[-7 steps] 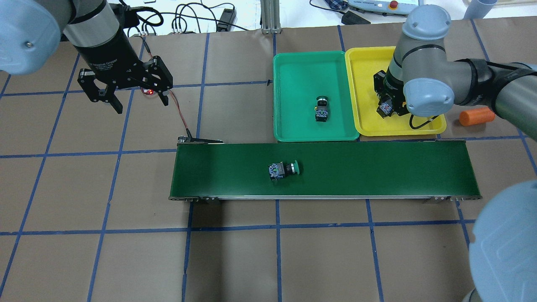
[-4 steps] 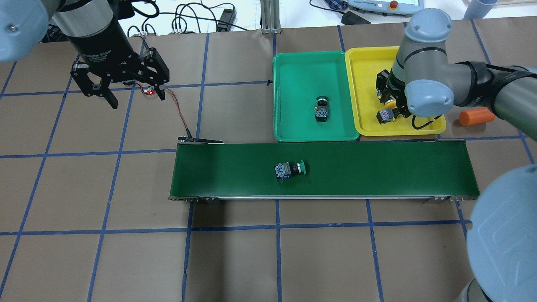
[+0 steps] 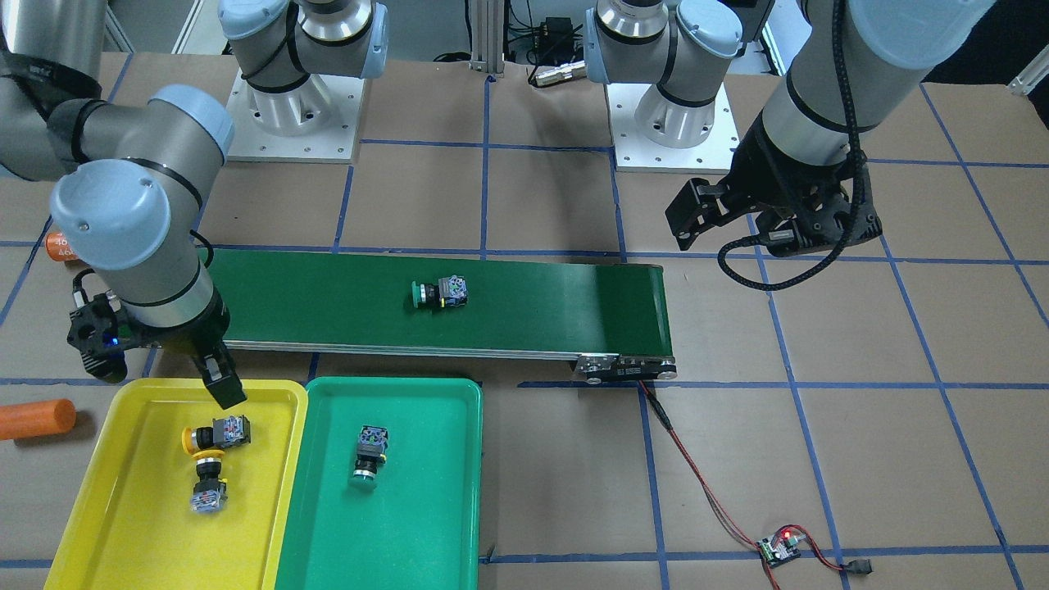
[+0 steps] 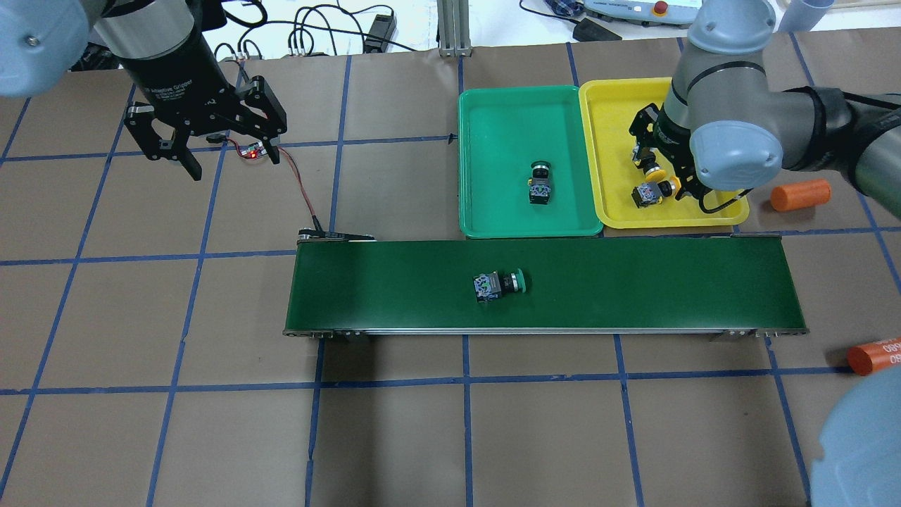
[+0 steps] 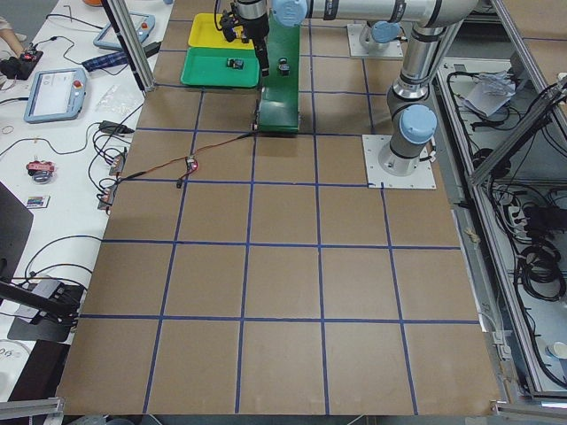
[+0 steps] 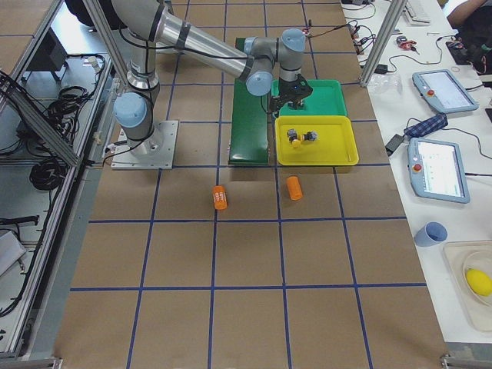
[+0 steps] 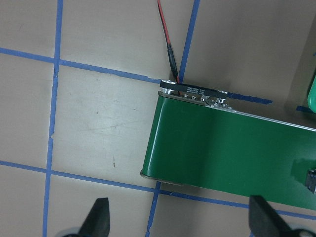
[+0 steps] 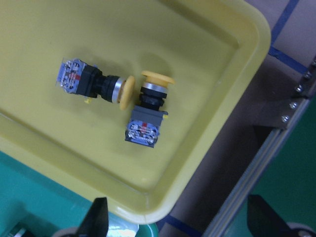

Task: Sort buttons by color to trays
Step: 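Move the right gripper back to the belt and grasp the green button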

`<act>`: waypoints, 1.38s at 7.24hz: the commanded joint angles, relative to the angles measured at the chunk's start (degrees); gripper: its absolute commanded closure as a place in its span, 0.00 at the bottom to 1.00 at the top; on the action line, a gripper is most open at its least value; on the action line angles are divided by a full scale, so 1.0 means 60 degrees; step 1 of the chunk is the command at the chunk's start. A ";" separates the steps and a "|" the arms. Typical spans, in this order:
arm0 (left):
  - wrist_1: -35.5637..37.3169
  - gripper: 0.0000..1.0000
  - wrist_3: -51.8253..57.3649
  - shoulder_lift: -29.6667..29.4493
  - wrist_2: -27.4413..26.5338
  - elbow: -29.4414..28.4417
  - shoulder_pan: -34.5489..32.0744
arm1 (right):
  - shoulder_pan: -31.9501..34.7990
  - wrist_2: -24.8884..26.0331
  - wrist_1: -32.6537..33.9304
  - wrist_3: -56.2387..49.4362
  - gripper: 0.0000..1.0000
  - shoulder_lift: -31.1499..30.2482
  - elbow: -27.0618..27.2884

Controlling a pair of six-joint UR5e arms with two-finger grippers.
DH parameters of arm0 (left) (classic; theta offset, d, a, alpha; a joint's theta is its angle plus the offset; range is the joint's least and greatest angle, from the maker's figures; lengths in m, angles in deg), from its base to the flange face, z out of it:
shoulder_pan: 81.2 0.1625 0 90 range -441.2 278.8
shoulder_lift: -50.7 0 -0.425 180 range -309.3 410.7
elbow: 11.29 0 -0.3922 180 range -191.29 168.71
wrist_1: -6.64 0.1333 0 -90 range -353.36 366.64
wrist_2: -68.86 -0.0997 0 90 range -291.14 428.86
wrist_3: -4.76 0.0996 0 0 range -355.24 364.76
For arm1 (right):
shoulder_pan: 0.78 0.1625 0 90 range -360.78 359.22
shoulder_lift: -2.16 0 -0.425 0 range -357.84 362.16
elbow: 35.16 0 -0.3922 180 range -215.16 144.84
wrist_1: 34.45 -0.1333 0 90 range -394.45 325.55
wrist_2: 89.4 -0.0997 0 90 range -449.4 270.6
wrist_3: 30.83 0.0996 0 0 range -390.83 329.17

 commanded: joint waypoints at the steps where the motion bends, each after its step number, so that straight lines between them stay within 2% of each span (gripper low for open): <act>1: 0.0013 0.00 -0.0003 -0.0051 -0.0044 -0.0067 0.0010 | 0.1191 -0.0027 -0.0728 0.1678 0.00 -0.0671 0.0217; 3: -0.0001 0.00 -0.0003 -0.0066 -0.0088 -0.0184 0.0010 | 0.2087 -0.0071 -0.0831 0.3408 0.00 -0.0862 0.0568; 5: 0.0013 0.00 -0.0003 -0.0110 -0.0088 -0.0213 0.0010 | 0.2325 -0.0888 -0.0816 0.4322 0.00 -0.0965 0.0862; 10: -0.0001 0.00 0.0012 -0.0095 -0.0103 -0.0214 0.0024 | 0.2339 -0.1404 -0.0684 0.4384 0.00 -0.0630 0.1391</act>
